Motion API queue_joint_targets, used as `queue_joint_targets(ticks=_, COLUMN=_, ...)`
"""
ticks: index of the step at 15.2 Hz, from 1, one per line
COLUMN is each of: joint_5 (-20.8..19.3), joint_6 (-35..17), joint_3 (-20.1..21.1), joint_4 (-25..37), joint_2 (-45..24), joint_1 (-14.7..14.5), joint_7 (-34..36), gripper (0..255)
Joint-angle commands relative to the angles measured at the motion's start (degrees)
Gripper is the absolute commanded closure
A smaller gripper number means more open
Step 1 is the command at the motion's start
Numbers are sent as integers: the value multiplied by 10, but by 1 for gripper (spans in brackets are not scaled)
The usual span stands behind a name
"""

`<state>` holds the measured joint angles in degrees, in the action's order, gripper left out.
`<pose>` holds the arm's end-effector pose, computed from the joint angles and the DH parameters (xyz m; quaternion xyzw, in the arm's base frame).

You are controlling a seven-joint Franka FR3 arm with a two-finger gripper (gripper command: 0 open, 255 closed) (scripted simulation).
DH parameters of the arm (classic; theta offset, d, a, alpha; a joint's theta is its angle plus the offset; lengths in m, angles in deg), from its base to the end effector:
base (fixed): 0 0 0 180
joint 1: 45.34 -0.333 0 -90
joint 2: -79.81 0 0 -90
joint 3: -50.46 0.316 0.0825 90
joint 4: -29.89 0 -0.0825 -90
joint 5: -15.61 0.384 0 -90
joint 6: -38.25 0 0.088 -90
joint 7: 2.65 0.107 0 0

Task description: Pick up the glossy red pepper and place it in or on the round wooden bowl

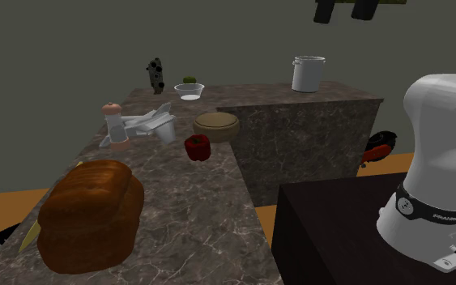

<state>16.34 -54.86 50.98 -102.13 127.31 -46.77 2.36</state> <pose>0.2999 0.0126 0.6334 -0.9968 0.0277 -0.0746 0.0075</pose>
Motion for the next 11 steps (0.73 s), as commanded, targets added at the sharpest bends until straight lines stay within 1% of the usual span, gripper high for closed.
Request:
queue_joint_targets(ticks=1, joint_5=0, joint_6=0, joint_3=0, joint_4=0, joint_2=0, joint_1=0, joint_7=0, gripper=0)
queue_joint_targets(ticks=6, joint_5=-39, joint_6=-58, joint_3=-68, joint_4=-65, joint_2=16, joint_1=3, joint_7=-98, gripper=0)
queue_joint_targets(ticks=11, joint_5=-79, joint_6=-122, joint_3=-142, joint_4=-107, joint_2=4, joint_1=8, joint_7=-197, gripper=0)
